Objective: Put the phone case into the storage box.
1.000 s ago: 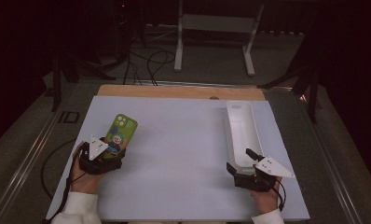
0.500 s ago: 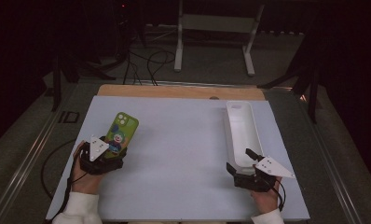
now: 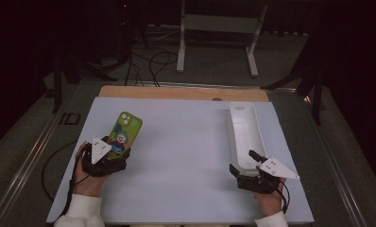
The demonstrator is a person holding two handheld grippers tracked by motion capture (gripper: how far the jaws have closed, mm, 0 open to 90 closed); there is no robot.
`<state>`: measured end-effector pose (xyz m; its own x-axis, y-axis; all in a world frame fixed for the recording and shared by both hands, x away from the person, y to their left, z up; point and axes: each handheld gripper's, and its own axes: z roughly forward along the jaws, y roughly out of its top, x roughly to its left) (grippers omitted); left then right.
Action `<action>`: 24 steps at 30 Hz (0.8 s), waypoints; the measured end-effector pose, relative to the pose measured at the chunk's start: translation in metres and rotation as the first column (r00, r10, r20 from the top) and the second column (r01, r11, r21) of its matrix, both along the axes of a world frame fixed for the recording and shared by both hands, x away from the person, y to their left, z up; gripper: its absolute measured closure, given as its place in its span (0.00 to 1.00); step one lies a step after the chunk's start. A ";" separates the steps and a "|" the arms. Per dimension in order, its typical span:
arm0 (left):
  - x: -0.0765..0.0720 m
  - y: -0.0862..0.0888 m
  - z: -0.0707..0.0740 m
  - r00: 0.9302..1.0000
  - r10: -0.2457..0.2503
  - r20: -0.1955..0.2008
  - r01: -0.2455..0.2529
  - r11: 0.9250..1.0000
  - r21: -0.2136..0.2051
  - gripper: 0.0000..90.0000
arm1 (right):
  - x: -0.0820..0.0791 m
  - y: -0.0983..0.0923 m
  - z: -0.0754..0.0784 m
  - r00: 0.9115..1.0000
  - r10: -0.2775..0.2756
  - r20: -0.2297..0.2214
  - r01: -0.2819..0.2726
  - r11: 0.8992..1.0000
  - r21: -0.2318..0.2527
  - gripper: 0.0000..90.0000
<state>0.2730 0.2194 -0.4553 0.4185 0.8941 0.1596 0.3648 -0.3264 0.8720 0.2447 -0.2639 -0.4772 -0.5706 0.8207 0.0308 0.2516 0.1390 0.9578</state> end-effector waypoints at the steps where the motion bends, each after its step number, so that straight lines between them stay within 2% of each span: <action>1: 0.000 -0.001 0.000 1.000 0.000 0.003 0.000 1.000 -0.001 0.18 | 0.000 0.000 0.000 1.000 -0.001 0.000 0.001 1.000 0.001 0.09; 8: -0.002 -0.005 0.004 1.000 -0.004 0.017 0.004 1.000 0.007 0.18 | 0.001 0.001 0.003 1.000 0.015 -0.014 -0.014 0.999 0.029 0.09; 24: -0.007 -0.009 0.018 0.999 -0.013 0.048 0.013 1.000 -0.006 0.18 | 0.006 0.006 0.017 1.000 0.025 -0.012 -0.025 0.999 0.029 0.09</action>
<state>0.2660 0.2108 -0.4376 0.4221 0.8896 0.1744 0.3185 -0.3257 0.8902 0.2510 -0.2583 -0.4604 -0.5906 0.8047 0.0613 0.2598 0.1176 0.9585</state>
